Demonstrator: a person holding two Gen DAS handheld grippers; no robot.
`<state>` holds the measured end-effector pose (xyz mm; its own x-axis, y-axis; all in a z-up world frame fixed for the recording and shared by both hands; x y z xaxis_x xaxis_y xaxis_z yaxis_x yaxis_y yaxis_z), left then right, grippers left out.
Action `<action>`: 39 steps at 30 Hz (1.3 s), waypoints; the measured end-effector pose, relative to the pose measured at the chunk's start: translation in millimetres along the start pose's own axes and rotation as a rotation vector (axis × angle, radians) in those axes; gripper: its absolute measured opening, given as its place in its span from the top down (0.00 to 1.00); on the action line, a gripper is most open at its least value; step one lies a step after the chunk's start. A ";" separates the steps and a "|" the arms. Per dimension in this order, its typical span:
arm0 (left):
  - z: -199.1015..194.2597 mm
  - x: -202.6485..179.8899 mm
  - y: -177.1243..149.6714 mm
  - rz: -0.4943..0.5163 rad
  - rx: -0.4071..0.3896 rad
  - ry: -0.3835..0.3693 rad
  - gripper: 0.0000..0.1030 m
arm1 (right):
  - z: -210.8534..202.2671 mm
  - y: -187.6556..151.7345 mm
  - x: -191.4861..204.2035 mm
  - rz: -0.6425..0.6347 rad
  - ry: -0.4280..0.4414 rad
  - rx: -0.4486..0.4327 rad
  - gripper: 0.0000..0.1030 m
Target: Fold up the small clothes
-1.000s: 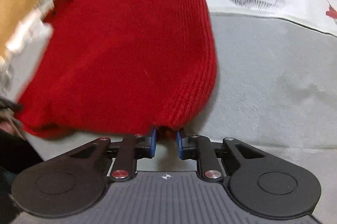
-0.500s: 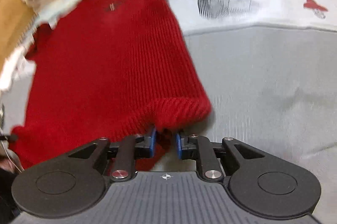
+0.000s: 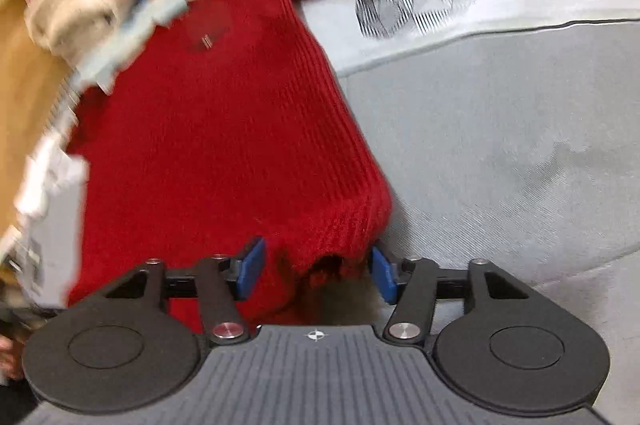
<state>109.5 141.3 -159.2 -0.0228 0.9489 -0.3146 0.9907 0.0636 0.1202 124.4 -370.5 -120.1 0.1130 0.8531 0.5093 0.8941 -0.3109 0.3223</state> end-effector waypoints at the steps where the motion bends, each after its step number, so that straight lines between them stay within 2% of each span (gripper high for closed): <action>1: -0.4 1.4 0.1 -0.005 -0.001 -0.001 0.55 | -3.3 1.9 -1.5 0.014 0.006 -0.010 0.36; 3: -5.9 8.9 -1.7 -0.020 -0.006 -0.004 0.55 | -5.1 1.5 -7.8 0.028 -0.023 -0.017 0.28; 5: -5.4 6.2 -1.8 -0.034 -0.010 -0.007 0.55 | 0.1 0.7 -15.8 0.029 -0.099 -0.006 0.20; 8: -10.2 8.2 -2.3 -0.043 -0.017 -0.012 0.50 | 9.1 -5.7 -23.3 -0.006 -0.190 0.032 0.20; 11: -11.1 7.9 -2.1 -0.038 -0.017 -0.008 0.50 | 14.5 -10.7 -24.1 -0.024 -0.231 0.056 0.20; 14: -8.8 6.2 -4.1 -0.010 -0.013 0.017 0.54 | 25.3 -18.2 -23.5 -0.081 -0.292 0.100 0.22; 16: -6.7 6.2 -5.8 0.005 -0.008 0.036 0.76 | 30.6 -21.8 -25.2 -0.149 -0.332 0.118 0.32; 17: -6.1 4.8 -6.8 0.015 -0.005 0.036 0.79 | 30.6 -23.1 -21.9 -0.195 -0.346 0.114 0.38; 19: -6.5 0.5 -7.7 0.048 -0.014 0.046 0.86 | 28.6 -25.7 -13.6 -0.232 -0.301 0.110 0.80; 25: -10.1 -2.6 -8.3 0.100 -0.037 0.081 0.89 | 17.3 -36.5 -14.4 -0.231 -0.231 0.139 0.89; 32: -11.5 -3.1 -8.8 0.173 -0.041 0.131 0.89 | -12.0 -65.5 -30.2 -0.243 -0.158 0.204 0.94; 35: -12.5 -4.4 -9.7 0.188 -0.031 0.142 0.90 | -23.9 -84.3 -35.6 -0.256 -0.152 0.244 1.00; 37: -11.9 -3.5 -9.0 0.196 -0.030 0.151 0.90 | -22.3 -91.0 -44.1 -0.270 -0.188 0.276 1.00; 39: -11.8 -4.8 -7.6 0.191 -0.028 0.154 0.89 | -27.9 -87.9 -44.4 -0.272 -0.190 0.240 1.00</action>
<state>100.5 139.9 -147.5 0.1422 0.9803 -0.1370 0.9750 -0.1148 0.1902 28.6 -392.7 -148.8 -0.0832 0.9600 0.2672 0.9756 0.0238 0.2184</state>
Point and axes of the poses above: each gripper's, at about its wrist camera, not at the fingertips, and z roughly the way its jaws point, x to its left, y to its top, the point moved 10 cm from there along z, roughly the way its jaws point, and after that the axes turned 2 degrees about x, right-handed, at the moved point
